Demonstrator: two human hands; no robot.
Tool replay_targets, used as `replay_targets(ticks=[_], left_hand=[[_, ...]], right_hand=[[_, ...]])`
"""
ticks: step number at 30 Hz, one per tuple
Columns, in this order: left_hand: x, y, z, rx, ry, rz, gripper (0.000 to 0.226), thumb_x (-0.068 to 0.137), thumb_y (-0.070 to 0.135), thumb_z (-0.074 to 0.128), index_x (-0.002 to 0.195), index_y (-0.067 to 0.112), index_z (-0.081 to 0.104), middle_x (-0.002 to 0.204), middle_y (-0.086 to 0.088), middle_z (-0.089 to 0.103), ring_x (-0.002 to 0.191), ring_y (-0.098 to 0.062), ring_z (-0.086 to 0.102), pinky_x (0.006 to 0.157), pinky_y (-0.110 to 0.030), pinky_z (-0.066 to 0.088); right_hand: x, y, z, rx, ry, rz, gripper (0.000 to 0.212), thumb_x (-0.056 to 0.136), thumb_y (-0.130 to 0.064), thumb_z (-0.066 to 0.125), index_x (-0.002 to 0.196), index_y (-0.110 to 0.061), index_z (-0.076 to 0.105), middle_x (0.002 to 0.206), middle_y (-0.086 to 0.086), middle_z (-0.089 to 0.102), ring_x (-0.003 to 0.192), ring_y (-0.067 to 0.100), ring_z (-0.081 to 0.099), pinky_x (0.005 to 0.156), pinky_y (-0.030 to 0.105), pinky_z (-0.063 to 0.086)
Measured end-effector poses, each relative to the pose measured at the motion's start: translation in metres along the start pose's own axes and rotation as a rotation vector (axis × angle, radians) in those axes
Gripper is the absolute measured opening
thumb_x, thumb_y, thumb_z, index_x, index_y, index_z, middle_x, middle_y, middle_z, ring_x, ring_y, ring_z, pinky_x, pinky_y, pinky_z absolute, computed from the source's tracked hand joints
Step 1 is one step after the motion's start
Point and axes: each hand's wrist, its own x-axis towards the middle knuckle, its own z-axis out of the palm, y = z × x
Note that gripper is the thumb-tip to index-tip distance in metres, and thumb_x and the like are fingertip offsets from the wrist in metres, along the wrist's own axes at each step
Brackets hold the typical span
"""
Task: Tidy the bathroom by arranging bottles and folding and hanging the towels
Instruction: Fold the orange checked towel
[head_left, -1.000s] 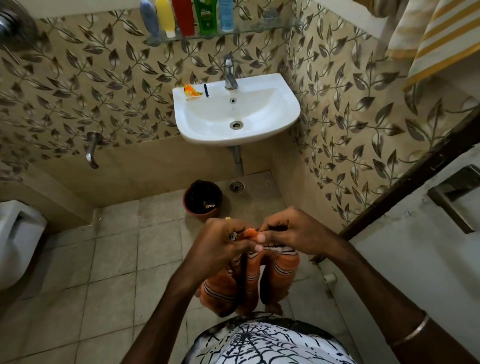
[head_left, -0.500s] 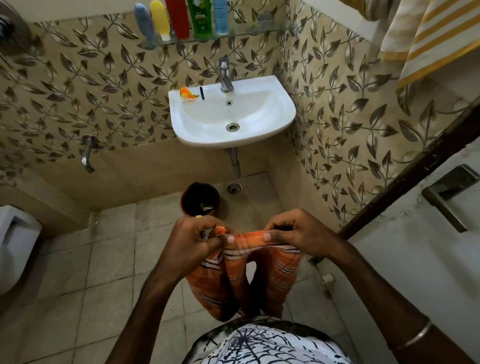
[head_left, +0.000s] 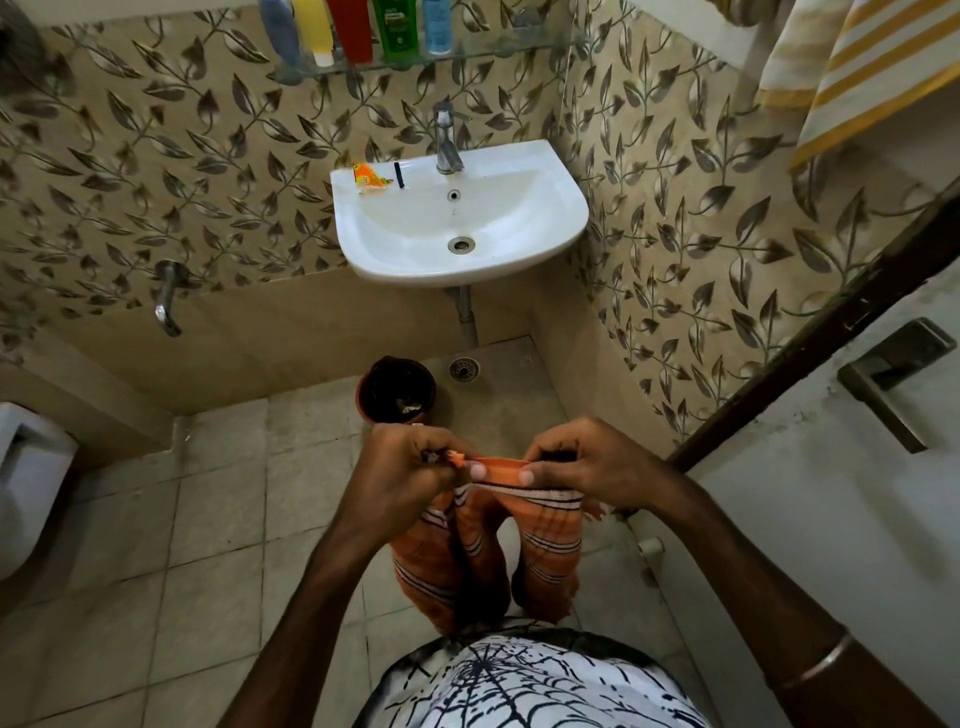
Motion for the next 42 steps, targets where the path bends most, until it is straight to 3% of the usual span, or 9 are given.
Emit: replay_targets(ticks=[7, 12, 16, 21, 28, 31, 35, 39, 42], left_hand=[[-0.001, -0.015, -0.015, -0.063, 0.071, -0.115, 0.013, 0.076, 0.010, 0.082, 0.084, 0.019, 0.079, 0.080, 0.008, 0.077, 0.078, -0.007, 0.073, 0.068, -0.023, 0.056], [-0.001, -0.007, 0.002, -0.090, -0.131, -0.133, 0.054, 0.069, 0.029, 0.086, 0.121, 0.029, 0.069, 0.120, 0.025, 0.064, 0.111, 0.009, 0.060, 0.091, -0.018, 0.052], [0.003, 0.003, 0.020, -0.068, -0.212, -0.036, 0.034, 0.075, 0.021, 0.083, 0.108, 0.023, 0.075, 0.096, 0.014, 0.076, 0.086, 0.001, 0.071, 0.072, -0.019, 0.057], [0.004, 0.002, 0.011, 0.004, -0.080, -0.004, 0.008, 0.078, 0.016, 0.081, 0.086, 0.015, 0.078, 0.071, 0.012, 0.072, 0.068, -0.001, 0.069, 0.058, -0.014, 0.051], [0.001, -0.011, -0.011, -0.041, 0.077, -0.046, 0.004, 0.080, 0.014, 0.079, 0.082, 0.016, 0.076, 0.073, 0.001, 0.075, 0.069, -0.013, 0.072, 0.062, -0.026, 0.059], [0.001, -0.009, -0.008, -0.056, 0.024, -0.082, 0.015, 0.077, 0.021, 0.081, 0.091, 0.020, 0.077, 0.087, 0.008, 0.077, 0.081, -0.005, 0.073, 0.070, -0.024, 0.058], [0.005, 0.003, 0.011, -0.122, -0.172, -0.092, 0.055, 0.071, 0.033, 0.084, 0.123, 0.025, 0.068, 0.126, 0.014, 0.067, 0.116, 0.004, 0.061, 0.092, -0.017, 0.053], [0.009, 0.010, 0.025, -0.098, -0.235, -0.030, 0.029, 0.077, 0.019, 0.082, 0.106, 0.021, 0.076, 0.096, 0.010, 0.076, 0.089, -0.002, 0.071, 0.076, -0.021, 0.057], [0.009, 0.009, 0.023, -0.030, -0.181, -0.014, 0.015, 0.077, 0.020, 0.082, 0.091, 0.018, 0.078, 0.078, 0.011, 0.074, 0.075, -0.002, 0.070, 0.062, -0.013, 0.051]], right_hand=[[-0.007, 0.003, -0.006, 0.128, 0.080, -0.013, 0.010, 0.090, -0.032, 0.071, 0.088, -0.024, 0.076, 0.086, 0.004, 0.075, 0.079, 0.018, 0.073, 0.071, 0.034, 0.058], [0.002, -0.008, 0.000, 0.049, 0.052, -0.078, 0.010, 0.092, -0.022, 0.071, 0.093, -0.014, 0.077, 0.085, 0.004, 0.075, 0.078, 0.018, 0.071, 0.071, 0.037, 0.055], [0.006, -0.011, 0.005, -0.058, 0.025, -0.113, 0.013, 0.092, -0.024, 0.071, 0.096, -0.014, 0.078, 0.082, -0.003, 0.074, 0.075, 0.012, 0.068, 0.069, 0.039, 0.054], [0.002, -0.004, -0.001, -0.041, 0.033, -0.053, 0.023, 0.089, -0.040, 0.071, 0.095, -0.018, 0.076, 0.083, 0.005, 0.073, 0.077, 0.026, 0.068, 0.069, 0.054, 0.055], [-0.012, 0.008, -0.013, 0.046, 0.104, -0.011, 0.016, 0.089, -0.032, 0.070, 0.093, -0.018, 0.076, 0.087, -0.001, 0.075, 0.081, 0.014, 0.073, 0.073, 0.034, 0.059], [-0.012, 0.004, -0.012, 0.062, 0.120, -0.041, 0.017, 0.090, -0.032, 0.070, 0.091, -0.016, 0.076, 0.084, 0.002, 0.074, 0.077, 0.015, 0.071, 0.070, 0.033, 0.057], [-0.005, -0.005, -0.004, 0.030, 0.073, -0.076, 0.010, 0.091, -0.024, 0.071, 0.094, -0.017, 0.077, 0.084, -0.001, 0.074, 0.077, 0.012, 0.070, 0.069, 0.031, 0.054], [-0.001, -0.005, -0.001, -0.028, 0.045, -0.090, 0.012, 0.092, -0.025, 0.071, 0.096, -0.017, 0.077, 0.081, -0.003, 0.073, 0.074, 0.011, 0.066, 0.065, 0.033, 0.051], [-0.006, -0.002, -0.004, -0.033, 0.015, -0.070, 0.014, 0.091, -0.028, 0.071, 0.099, -0.019, 0.077, 0.084, -0.007, 0.073, 0.076, 0.009, 0.067, 0.066, 0.031, 0.053]])
